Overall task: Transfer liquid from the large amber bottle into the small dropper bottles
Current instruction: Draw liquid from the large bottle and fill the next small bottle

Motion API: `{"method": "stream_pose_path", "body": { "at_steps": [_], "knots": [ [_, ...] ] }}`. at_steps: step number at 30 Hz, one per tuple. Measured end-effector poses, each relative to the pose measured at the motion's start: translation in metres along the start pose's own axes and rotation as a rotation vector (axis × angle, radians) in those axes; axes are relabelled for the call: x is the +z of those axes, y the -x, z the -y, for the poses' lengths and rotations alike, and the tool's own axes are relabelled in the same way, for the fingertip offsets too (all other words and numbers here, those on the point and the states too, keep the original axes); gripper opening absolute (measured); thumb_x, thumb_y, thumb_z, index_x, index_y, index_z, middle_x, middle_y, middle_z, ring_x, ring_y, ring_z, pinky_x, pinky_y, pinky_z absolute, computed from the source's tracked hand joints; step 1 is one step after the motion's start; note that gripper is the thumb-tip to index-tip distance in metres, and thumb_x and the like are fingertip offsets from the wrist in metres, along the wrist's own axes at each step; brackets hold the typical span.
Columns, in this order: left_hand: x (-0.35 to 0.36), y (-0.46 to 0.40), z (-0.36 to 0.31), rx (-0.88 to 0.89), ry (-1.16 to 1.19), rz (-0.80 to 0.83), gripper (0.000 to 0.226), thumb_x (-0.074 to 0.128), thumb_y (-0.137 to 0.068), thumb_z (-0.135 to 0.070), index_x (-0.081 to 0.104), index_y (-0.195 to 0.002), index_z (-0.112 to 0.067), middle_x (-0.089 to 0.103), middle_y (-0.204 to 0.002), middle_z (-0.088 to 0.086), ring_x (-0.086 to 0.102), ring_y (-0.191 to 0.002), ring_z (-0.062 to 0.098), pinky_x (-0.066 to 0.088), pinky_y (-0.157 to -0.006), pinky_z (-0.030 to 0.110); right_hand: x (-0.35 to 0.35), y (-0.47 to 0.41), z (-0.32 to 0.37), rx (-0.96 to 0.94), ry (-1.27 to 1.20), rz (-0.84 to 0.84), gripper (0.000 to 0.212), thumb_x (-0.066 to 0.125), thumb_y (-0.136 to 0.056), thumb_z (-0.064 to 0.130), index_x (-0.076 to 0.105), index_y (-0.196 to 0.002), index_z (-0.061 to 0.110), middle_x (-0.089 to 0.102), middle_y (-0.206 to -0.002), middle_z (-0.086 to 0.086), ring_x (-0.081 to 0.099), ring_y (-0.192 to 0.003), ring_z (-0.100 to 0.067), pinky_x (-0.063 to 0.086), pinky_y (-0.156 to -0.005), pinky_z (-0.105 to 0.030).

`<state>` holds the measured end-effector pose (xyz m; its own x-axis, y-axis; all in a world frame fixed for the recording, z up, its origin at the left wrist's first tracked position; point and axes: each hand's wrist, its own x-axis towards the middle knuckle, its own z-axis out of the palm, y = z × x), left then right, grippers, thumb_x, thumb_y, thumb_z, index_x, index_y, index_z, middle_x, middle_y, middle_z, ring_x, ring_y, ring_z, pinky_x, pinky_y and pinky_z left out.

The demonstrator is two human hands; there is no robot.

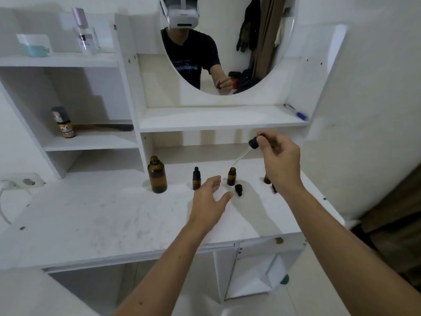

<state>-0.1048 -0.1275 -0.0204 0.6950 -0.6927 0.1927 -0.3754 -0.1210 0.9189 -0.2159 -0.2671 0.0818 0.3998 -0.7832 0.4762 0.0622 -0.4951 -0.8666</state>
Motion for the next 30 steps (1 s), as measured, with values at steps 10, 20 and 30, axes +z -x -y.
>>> {"method": "stream_pose_path", "body": {
  "at_steps": [10, 20, 30],
  "knots": [
    [0.027, -0.047, 0.005, 0.072, -0.045, -0.041, 0.039, 0.077, -0.093, -0.012, 0.067, -0.131, -0.013, 0.074, -0.116, -0.007, 0.069, -0.105, 0.002, 0.052, -0.097, 0.01, 0.01, -0.006, -0.031, -0.016, 0.058, 0.068, 0.012, 0.069, -0.102, 0.015, 0.076, -0.112, 0.015, 0.081, -0.095, 0.007, 0.077, -0.094, -0.009, 0.058, -0.092, -0.024],
    [0.03, -0.053, 0.011, 0.083, -0.069, -0.072, 0.028, 0.076, -0.093, -0.01, 0.072, -0.121, -0.014, 0.076, -0.107, -0.008, 0.072, -0.101, 0.003, 0.054, -0.093, 0.014, 0.019, -0.012, -0.032, -0.026, 0.112, 0.103, 0.008, 0.07, -0.1, 0.013, 0.077, -0.097, 0.012, 0.08, -0.087, 0.006, 0.073, -0.085, -0.002, 0.05, -0.083, -0.01],
    [0.03, -0.053, 0.013, 0.091, -0.101, -0.063, 0.028, 0.074, -0.095, -0.01, 0.071, -0.122, -0.014, 0.075, -0.108, -0.008, 0.069, -0.1, 0.003, 0.049, -0.091, 0.007, 0.017, -0.012, -0.032, -0.008, 0.11, 0.157, 0.008, 0.073, -0.099, 0.019, 0.079, -0.105, 0.016, 0.082, -0.09, 0.006, 0.076, -0.091, -0.009, 0.056, -0.089, -0.02]
  ]
}}
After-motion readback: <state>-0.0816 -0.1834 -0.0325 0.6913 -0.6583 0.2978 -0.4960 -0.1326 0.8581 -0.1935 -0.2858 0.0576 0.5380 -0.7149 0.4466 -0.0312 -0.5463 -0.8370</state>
